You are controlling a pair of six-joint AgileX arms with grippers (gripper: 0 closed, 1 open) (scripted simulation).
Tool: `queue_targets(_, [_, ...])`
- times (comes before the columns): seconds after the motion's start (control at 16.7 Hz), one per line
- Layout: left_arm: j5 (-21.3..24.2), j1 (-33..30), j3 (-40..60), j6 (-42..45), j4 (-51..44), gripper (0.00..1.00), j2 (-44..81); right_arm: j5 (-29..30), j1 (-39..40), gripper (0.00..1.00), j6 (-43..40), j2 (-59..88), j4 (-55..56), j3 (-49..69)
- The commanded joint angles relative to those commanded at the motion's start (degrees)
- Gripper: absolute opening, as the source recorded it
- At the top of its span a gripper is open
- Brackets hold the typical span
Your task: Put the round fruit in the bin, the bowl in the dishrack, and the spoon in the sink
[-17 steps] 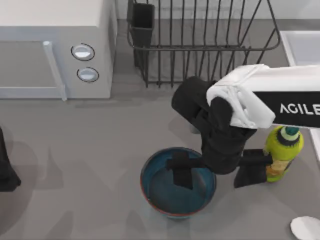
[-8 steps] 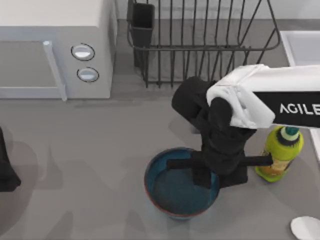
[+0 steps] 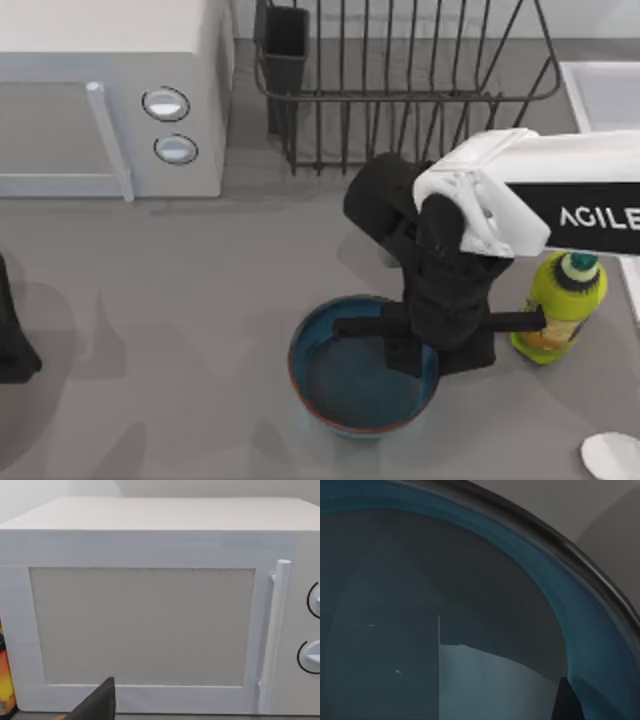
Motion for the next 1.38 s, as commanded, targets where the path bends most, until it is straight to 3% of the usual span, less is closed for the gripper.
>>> queue_targets(0.24, [0.0, 0.0, 0.0, 0.0, 0.0, 1.00, 0.0, -1.5, 0.8, 0.00, 0.0, -0.4, 0.8, 2.2])
queue_targets(0.66, [0.0, 0.0, 0.0, 0.0, 0.0, 1.00, 0.0, -6.4, -0.5, 0.00, -1.5, -3.3, -0.5, 16.6])
queue_targets(1.08, [0.0, 0.0, 0.0, 0.0, 0.0, 1.00, 0.0, -1.1, -0.5, 0.00, -0.6, -5.4, -19.5, 16.0])
queue_targets(1.38, [0.0, 0.0, 0.0, 0.0, 0.0, 1.00, 0.0, 0.0, -0.1, 0.00, -0.2, -6.1, -21.5, 15.5])
